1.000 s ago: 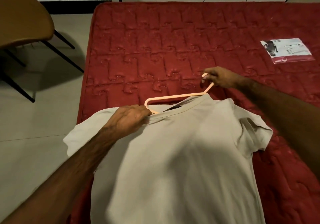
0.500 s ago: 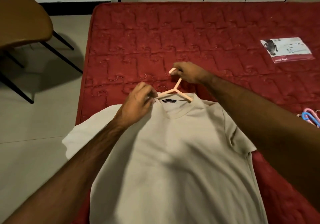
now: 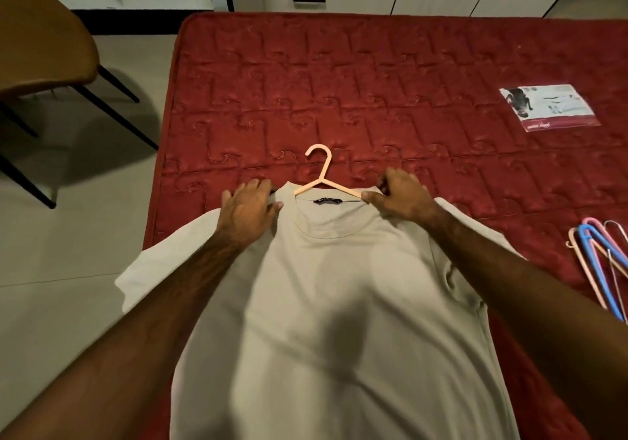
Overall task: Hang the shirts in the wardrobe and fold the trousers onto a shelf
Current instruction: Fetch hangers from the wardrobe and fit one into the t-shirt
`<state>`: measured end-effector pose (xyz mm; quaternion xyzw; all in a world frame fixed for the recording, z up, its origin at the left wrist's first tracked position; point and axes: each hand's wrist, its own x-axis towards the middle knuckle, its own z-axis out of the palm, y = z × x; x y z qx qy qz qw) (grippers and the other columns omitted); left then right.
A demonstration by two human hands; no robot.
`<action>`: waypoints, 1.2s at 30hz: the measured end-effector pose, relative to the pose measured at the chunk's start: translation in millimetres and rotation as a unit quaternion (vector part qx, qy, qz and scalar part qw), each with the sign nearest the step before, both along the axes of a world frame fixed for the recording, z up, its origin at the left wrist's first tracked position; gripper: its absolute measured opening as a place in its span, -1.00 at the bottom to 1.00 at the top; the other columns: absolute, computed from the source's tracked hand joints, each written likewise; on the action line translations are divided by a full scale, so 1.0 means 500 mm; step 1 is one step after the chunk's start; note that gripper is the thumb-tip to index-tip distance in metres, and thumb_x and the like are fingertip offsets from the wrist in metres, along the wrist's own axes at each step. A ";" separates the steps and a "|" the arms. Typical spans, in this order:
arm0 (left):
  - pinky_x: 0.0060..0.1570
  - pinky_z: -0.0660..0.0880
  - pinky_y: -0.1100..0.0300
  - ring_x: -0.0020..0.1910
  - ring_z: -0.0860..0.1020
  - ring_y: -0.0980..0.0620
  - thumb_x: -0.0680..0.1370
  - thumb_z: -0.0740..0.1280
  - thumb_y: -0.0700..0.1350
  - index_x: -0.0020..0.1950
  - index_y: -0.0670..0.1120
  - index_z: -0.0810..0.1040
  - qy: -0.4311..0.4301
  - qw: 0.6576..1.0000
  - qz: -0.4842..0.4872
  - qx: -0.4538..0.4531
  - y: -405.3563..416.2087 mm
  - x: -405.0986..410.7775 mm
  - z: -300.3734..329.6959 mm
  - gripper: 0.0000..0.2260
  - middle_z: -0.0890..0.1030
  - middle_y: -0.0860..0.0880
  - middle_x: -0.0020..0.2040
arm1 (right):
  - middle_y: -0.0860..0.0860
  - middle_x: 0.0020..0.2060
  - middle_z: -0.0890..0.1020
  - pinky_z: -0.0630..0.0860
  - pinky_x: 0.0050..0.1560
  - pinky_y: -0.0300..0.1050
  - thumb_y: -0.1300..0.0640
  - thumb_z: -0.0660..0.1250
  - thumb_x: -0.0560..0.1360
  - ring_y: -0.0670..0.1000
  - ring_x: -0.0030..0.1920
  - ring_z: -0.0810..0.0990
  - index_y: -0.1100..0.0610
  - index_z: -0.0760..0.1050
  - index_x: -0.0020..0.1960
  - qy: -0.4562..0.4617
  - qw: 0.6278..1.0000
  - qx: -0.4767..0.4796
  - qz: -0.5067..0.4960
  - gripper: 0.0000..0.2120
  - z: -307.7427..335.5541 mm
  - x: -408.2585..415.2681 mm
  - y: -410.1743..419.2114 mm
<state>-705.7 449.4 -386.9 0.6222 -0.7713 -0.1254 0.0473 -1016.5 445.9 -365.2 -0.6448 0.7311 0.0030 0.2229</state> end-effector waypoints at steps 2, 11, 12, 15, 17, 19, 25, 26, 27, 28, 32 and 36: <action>0.16 0.37 -0.14 0.17 0.51 -0.14 0.65 0.25 0.05 0.19 -0.09 0.44 0.030 0.999 -0.004 0.032 0.002 -0.020 0.004 -0.76 0.51 -0.10 0.17 | -0.01 0.03 0.50 0.38 0.10 0.05 -0.15 0.36 0.52 0.12 0.14 0.46 0.05 0.44 0.11 -0.028 0.999 -0.002 0.025 -0.68 -0.006 -0.011 0.016; -0.16 0.41 0.02 -0.07 0.51 -0.06 0.63 0.27 -0.16 0.03 -0.08 0.38 0.253 0.967 0.033 -0.007 0.053 -0.024 0.046 -0.93 0.54 -0.04 -0.04 | -0.04 -0.18 0.60 0.45 -0.24 -0.15 0.01 0.35 0.58 -0.07 -0.21 0.53 0.09 0.46 0.05 -0.287 0.956 -0.051 0.013 -0.83 0.055 0.020 0.059; -0.13 0.44 0.00 -0.05 0.51 -0.05 0.63 0.27 -0.16 0.05 -0.07 0.39 0.255 0.966 0.027 -0.028 0.058 -0.017 0.063 -0.94 0.54 -0.03 -0.02 | -0.01 -0.15 0.63 0.49 -0.21 -0.15 0.01 0.37 0.57 -0.08 -0.19 0.56 0.09 0.49 0.09 -0.320 0.946 -0.041 0.019 -0.82 0.072 0.018 0.068; -0.01 0.47 -0.07 0.01 0.49 -0.01 0.63 0.27 -0.14 0.08 -0.07 0.46 0.261 0.962 0.005 -0.078 0.077 0.003 0.125 -0.95 0.51 0.00 0.01 | -0.01 -0.10 0.66 0.52 -0.12 -0.16 0.13 0.37 0.57 -0.11 -0.13 0.58 0.07 0.58 0.12 -0.316 0.945 -0.064 0.055 -0.87 0.135 0.012 0.094; -0.01 0.46 -0.07 -0.01 0.46 0.01 0.65 0.26 -0.08 0.06 -0.04 0.48 0.260 0.960 -0.001 -0.099 0.101 0.016 0.170 -0.94 0.48 0.02 -0.03 | -0.13 -0.18 0.65 0.46 -0.14 -0.18 0.16 0.39 0.55 -0.16 -0.18 0.56 0.01 0.63 0.05 -0.243 0.960 -0.119 0.070 -0.89 0.181 0.014 0.114; -0.07 0.43 -0.04 -0.08 0.44 0.02 0.64 0.26 0.03 -0.04 0.02 0.47 0.268 0.956 -0.006 -0.119 0.132 0.025 0.214 -0.88 0.44 0.06 -0.12 | -0.22 -0.26 0.61 0.39 -0.19 -0.26 0.13 0.42 0.52 -0.25 -0.24 0.53 0.01 0.65 0.02 -0.206 0.963 -0.161 0.063 -0.91 0.227 0.020 0.140; -0.33 0.35 0.08 -0.27 0.48 0.04 0.65 0.27 0.09 -0.06 -0.03 0.48 0.237 0.955 -0.011 -0.176 0.286 0.060 0.355 -0.79 0.51 0.06 -0.27 | -0.22 -0.29 0.62 0.36 -0.30 -0.45 0.05 0.48 0.48 -0.34 -0.30 0.51 -0.06 0.63 -0.09 -0.200 0.940 -0.260 0.092 -0.95 0.382 0.081 0.269; -0.34 0.35 0.08 -0.25 0.48 0.05 0.65 0.26 0.06 -0.05 -0.04 0.47 0.243 0.951 -0.018 -0.192 0.316 0.071 0.377 -0.80 0.51 0.07 -0.24 | -0.21 -0.28 0.63 0.36 -0.29 -0.46 0.03 0.48 0.48 -0.34 -0.27 0.52 -0.05 0.63 -0.08 -0.199 0.935 -0.274 0.103 -0.95 0.412 0.096 0.296; -0.34 0.34 0.10 -0.24 0.48 0.07 0.66 0.26 0.03 -0.04 -0.05 0.47 0.254 0.944 -0.023 -0.210 0.348 0.082 0.398 -0.82 0.52 0.06 -0.22 | -0.18 -0.25 0.64 0.40 -0.26 -0.43 0.02 0.47 0.48 -0.31 -0.25 0.54 -0.03 0.64 -0.07 -0.199 0.930 -0.288 0.113 -0.94 0.439 0.110 0.324; -0.33 0.32 0.15 -0.24 0.47 0.11 0.66 0.26 0.01 -0.03 -0.06 0.48 0.265 0.937 -0.021 -0.226 0.385 0.099 0.426 -0.84 0.53 0.05 -0.19 | -0.15 -0.23 0.67 0.45 -0.22 -0.36 0.01 0.46 0.49 -0.27 -0.22 0.56 0.00 0.65 -0.05 -0.201 0.923 -0.302 0.127 -0.92 0.470 0.129 0.356; -0.26 0.32 0.24 -0.20 0.44 0.22 0.65 0.28 -0.02 -0.02 -0.06 0.51 0.299 0.909 -0.008 -0.289 0.503 0.166 0.548 -0.86 0.52 0.03 -0.15 | -0.06 -0.16 0.69 0.49 -0.16 -0.31 0.05 0.36 0.58 -0.20 -0.18 0.57 0.03 0.68 0.03 -0.233 0.897 -0.338 0.165 -0.86 0.589 0.196 0.462; -0.25 0.32 0.19 -0.20 0.46 0.10 0.66 0.26 0.01 -0.02 -0.03 0.52 0.293 0.882 0.003 -0.368 0.612 0.247 0.705 -0.85 0.53 0.03 -0.14 | -0.17 -0.24 0.64 0.40 -0.25 -0.42 0.04 0.35 0.58 -0.30 -0.23 0.54 0.02 0.69 0.06 -0.264 0.854 -0.413 0.172 -0.85 0.737 0.281 0.566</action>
